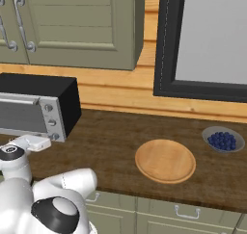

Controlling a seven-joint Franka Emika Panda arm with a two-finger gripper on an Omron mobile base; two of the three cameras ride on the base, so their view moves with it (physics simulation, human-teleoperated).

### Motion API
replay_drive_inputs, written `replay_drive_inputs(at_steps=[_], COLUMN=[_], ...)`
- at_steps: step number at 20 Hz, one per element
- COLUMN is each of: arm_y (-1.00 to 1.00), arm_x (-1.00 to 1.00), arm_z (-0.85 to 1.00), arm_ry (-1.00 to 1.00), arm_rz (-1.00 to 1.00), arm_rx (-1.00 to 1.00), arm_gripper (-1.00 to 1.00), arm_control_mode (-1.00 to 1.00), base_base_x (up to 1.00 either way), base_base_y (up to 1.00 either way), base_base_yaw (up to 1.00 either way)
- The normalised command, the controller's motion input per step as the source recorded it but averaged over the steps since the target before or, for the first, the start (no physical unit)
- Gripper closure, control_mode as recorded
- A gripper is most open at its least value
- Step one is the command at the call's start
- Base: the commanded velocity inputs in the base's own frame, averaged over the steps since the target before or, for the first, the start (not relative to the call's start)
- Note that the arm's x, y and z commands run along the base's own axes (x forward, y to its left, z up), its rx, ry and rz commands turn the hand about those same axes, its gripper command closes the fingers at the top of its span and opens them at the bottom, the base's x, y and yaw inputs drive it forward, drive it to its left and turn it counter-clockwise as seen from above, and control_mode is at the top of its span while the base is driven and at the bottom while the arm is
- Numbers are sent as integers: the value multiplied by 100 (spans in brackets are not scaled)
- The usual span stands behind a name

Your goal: Pick up the kebab skewer and baguette bread, and place them inside the toaster oven. Close the toaster oven door and start by setting the timer.

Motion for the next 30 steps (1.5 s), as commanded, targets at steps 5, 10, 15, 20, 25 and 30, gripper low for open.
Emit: replay_drive_inputs(at_steps=[5,10,15,20,25,30], arm_y=[3,0,0,-16,-20,-29], arm_x=[1,8,7,3,13,16], arm_z=[-17,-12,-10,-10,-8,-8], arm_ry=[0,0,0,0,0,0], arm_rz=[4,4,5,4,5,6], arm_rx=[0,0,0,0,0,0], arm_gripper=[-100,-100,-100,-100,-100,-100], arm_control_mode=[-100,-100,-100,-100,-100,-100], base_base_x=[0,0,0,0,0,0], base_base_y=[0,0,0,0,0,0], base_base_yaw=[0,0,0,0,0,0])
